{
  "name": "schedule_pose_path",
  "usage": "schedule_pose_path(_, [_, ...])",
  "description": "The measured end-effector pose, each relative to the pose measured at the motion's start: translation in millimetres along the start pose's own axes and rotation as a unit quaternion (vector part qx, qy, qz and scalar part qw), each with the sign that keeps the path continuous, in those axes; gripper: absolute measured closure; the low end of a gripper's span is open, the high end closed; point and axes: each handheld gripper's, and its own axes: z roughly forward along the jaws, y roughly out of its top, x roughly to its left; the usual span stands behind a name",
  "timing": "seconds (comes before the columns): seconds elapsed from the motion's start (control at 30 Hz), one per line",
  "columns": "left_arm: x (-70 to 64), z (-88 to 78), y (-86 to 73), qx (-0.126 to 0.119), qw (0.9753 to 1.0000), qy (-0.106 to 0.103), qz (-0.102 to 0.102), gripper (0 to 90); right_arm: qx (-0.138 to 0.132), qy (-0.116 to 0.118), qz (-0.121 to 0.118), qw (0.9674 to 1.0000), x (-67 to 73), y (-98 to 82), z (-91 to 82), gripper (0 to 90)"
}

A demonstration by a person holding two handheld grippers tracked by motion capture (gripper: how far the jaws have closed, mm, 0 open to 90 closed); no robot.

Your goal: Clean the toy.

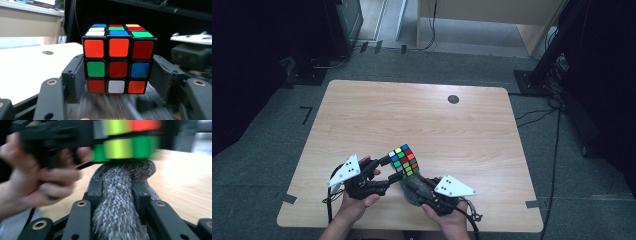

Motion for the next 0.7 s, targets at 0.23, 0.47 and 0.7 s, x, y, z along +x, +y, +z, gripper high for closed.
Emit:
schedule_pose_path(0.23, [4.2,-3.6,1.2,-0.002,0.9998,0.018,0.002,34.9,0.018,-0.039,0.007,0.9991,-13.0,-2.1,-3.0,67.0])
schedule_pose_path(0.47, [7.7,-3.7,-0.8,0.003,0.9994,0.033,-0.003,34.9,0.040,-0.166,0.016,0.9852,-56.0,-10.5,-20.9,67.4])
schedule_pose_path(0.7, [8.9,0.8,-4.6,0.015,0.9988,0.045,-0.008,35.0,0.054,-0.179,0.016,0.9822,-71.7,-15.8,-22.6,54.7])
